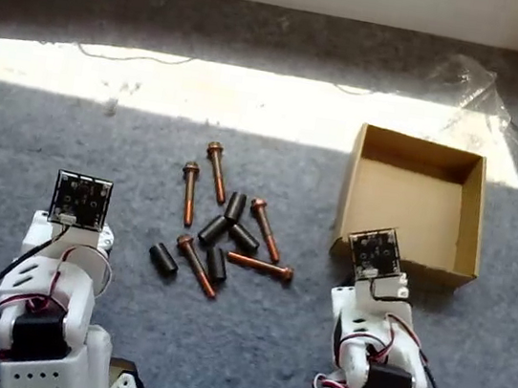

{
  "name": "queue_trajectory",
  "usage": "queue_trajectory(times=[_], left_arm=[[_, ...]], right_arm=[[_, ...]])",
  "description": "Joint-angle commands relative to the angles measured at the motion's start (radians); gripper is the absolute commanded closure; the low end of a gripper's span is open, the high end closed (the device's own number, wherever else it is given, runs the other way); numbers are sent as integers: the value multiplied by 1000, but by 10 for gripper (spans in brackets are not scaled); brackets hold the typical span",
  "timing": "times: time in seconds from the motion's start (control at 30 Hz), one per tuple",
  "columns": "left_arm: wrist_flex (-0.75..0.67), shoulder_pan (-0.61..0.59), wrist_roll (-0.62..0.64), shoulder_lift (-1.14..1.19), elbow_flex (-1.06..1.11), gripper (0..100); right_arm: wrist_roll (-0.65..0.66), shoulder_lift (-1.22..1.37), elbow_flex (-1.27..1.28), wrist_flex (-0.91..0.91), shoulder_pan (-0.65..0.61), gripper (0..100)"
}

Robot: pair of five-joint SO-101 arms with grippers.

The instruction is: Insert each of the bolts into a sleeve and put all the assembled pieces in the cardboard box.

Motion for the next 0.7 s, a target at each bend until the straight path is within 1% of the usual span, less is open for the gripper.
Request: queue_trajectory(times=[0.0,0.07,0.23,0.33,0.37,0.43,0.53,0.67], left_arm=[[54,-8,-68,-10,-113,993],[80,-8,-69,-10,-154,992],[121,-7,-69,-8,-274,992],[127,-7,-72,8,-332,992],[130,-7,-91,33,-354,992],[130,-7,-123,122,-400,992],[129,-4,-123,305,-484,992],[138,51,-120,568,-593,992]], right_arm=[[83,-7,-150,56,25,988],[123,-7,-219,107,27,988],[130,-1,-394,206,27,988],[127,70,-504,268,27,988],[127,110,-538,278,27,988],[126,208,-596,280,27,988],[124,369,-668,278,19,988],[118,582,-766,278,19,988]])
